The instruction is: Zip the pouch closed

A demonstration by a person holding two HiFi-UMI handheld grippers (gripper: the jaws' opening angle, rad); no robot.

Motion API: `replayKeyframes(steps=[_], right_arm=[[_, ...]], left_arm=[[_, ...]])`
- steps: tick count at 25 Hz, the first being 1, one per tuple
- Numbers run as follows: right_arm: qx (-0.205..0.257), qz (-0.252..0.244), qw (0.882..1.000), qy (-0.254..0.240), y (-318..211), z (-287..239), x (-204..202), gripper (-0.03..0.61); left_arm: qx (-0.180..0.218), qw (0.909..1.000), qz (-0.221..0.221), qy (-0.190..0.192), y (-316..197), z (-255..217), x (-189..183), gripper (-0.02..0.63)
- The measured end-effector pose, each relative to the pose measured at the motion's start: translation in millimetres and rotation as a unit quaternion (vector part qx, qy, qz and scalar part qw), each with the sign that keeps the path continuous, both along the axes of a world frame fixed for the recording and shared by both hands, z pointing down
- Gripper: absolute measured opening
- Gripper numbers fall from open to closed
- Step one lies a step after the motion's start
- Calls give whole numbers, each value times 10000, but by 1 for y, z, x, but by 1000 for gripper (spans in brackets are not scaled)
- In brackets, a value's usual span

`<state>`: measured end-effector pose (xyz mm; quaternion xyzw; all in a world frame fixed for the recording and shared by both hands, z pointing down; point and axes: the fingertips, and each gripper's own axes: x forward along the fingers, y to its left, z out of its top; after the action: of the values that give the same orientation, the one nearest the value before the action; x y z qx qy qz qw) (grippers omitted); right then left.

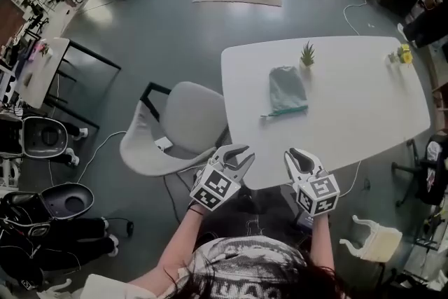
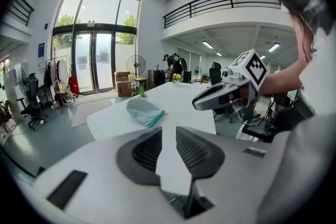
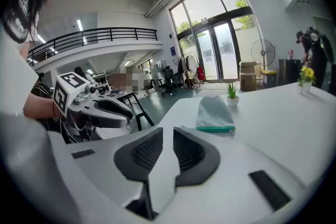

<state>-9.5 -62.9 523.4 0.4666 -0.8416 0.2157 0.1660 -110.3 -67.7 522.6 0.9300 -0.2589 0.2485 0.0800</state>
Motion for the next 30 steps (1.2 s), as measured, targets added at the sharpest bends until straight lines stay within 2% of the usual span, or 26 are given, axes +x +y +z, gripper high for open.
replayKeyframes(steps=[10, 16, 23, 30], right_arm=[[103, 116, 9998, -109, 44, -26, -12, 53], [234, 207, 9994, -158, 64, -36, -3, 25], [389, 306, 9983, -309, 103, -48, 22, 2], [607, 169, 9972, -403, 142, -63, 36, -2]], left_arm=[[-38, 9991, 366, 228, 45, -6, 13, 69], [148, 9982, 526, 242, 63, -20, 30, 47], [191, 9961, 454, 738, 91, -49, 64, 20], [324, 9956, 427, 766, 147, -67, 88, 15]])
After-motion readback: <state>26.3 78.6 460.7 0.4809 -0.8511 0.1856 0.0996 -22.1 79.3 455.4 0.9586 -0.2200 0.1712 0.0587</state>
